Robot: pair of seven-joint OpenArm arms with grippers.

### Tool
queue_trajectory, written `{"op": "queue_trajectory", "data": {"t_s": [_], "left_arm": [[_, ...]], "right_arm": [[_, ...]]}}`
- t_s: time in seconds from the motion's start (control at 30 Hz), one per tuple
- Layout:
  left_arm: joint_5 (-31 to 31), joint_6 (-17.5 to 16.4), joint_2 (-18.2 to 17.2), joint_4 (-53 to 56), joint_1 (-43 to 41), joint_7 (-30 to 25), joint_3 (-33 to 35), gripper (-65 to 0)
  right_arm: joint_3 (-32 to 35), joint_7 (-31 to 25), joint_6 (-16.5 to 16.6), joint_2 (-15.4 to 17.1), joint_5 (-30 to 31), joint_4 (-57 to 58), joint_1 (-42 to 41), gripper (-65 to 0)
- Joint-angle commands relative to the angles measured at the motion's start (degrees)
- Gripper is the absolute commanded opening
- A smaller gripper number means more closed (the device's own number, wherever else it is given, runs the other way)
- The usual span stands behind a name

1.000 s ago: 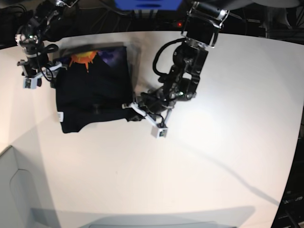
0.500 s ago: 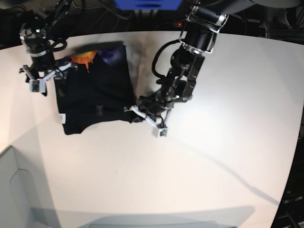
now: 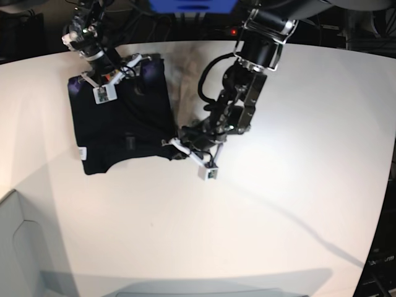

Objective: Fold the T-shirt properly
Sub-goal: 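Push the folded shirt's edges square with the left and right grippers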

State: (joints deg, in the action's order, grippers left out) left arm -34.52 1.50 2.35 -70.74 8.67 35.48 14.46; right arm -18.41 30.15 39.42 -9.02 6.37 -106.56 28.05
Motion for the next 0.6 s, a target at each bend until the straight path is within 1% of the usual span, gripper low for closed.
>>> {"op": "queue_trajectory", "data": {"t_s": [0.0, 0.03, 0.1, 0.2, 0.47, 0.5, 0.57], "left_arm": [[0.3, 0.0, 0.1, -0.7, 1.4, -0.5, -0.1, -65.0], [0.3, 0.0, 0.0, -0.7, 1.4, -0.5, -0.2, -65.0], [-0.1, 0.0, -1.4, -0.7, 1.4, -0.5, -0.2, -65.0], [-0.2, 0.0, -2.0, -1.0, 1.5, -0.4, -0.2, -65.0], [-0.2, 0.2, -1.9, -1.5, 1.5, 0.1, -0.2, -64.9], [-0.2, 0.3, -1.8, -1.6, 1.6, 0.2, -0.1, -64.6], [-0.2, 0.3, -1.7, -2.9, 2.2, 2.6, -0.3, -60.3]], "right_arm": [[0.2, -0.6, 0.6, 0.2, 0.5, 0.0, 1.0, -27.0], [0.3, -0.6, 0.6, 0.9, 0.5, 0.5, 1.4, -27.0], [0.2, -0.6, 0.6, 1.9, 0.6, 0.8, 1.7, -27.0], [0.0, -0.6, 0.6, 3.0, 0.6, 1.0, 1.9, -27.0], [0.3, -0.6, 0.6, 3.2, 0.6, 1.1, 1.4, -27.0], [0.3, -0.6, 0.6, 3.2, 0.6, 1.1, 1.4, -27.0], [0.3, -0.6, 0.6, 3.2, 0.6, 1.1, 1.4, -27.0]]}}
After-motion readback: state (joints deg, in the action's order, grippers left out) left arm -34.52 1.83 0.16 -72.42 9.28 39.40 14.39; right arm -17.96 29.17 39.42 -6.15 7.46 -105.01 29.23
